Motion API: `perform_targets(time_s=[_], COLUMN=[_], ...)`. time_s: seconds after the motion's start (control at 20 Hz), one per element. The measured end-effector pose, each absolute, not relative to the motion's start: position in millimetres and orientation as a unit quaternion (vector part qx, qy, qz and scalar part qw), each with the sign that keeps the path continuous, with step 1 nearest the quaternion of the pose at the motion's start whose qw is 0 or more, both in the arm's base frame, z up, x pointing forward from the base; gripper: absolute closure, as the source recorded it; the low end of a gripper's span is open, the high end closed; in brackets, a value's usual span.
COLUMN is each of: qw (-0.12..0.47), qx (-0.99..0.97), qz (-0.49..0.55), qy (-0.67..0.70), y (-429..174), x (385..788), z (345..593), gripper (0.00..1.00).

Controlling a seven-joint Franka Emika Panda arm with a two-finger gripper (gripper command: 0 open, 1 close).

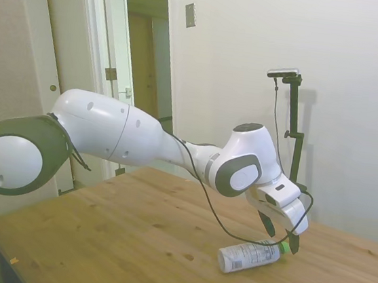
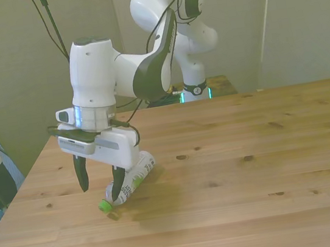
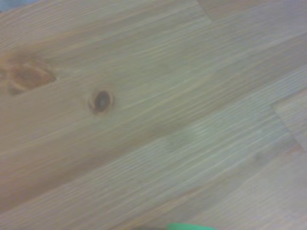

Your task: Stand the water bottle

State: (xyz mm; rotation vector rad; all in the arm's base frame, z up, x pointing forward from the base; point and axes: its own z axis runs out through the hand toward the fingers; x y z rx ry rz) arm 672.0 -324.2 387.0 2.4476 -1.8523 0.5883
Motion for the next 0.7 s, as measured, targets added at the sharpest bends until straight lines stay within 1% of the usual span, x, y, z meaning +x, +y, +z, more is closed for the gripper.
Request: perform_targets(time_s=[0.15,0.4,0.45,0.7], qw=[0.010,0.013,0.014,0.019], qx=[0.785,0.786,0.786,0.787], qz=[0.182,0.176,0.175,0.165], qy=[-0.592,-0.593,-0.593,-0.594], y=[-320,-320,-321,-323], x=[677,679,679,682], z=[374,362,361,354], gripper=[0.00,0.00,1.00,1.00])
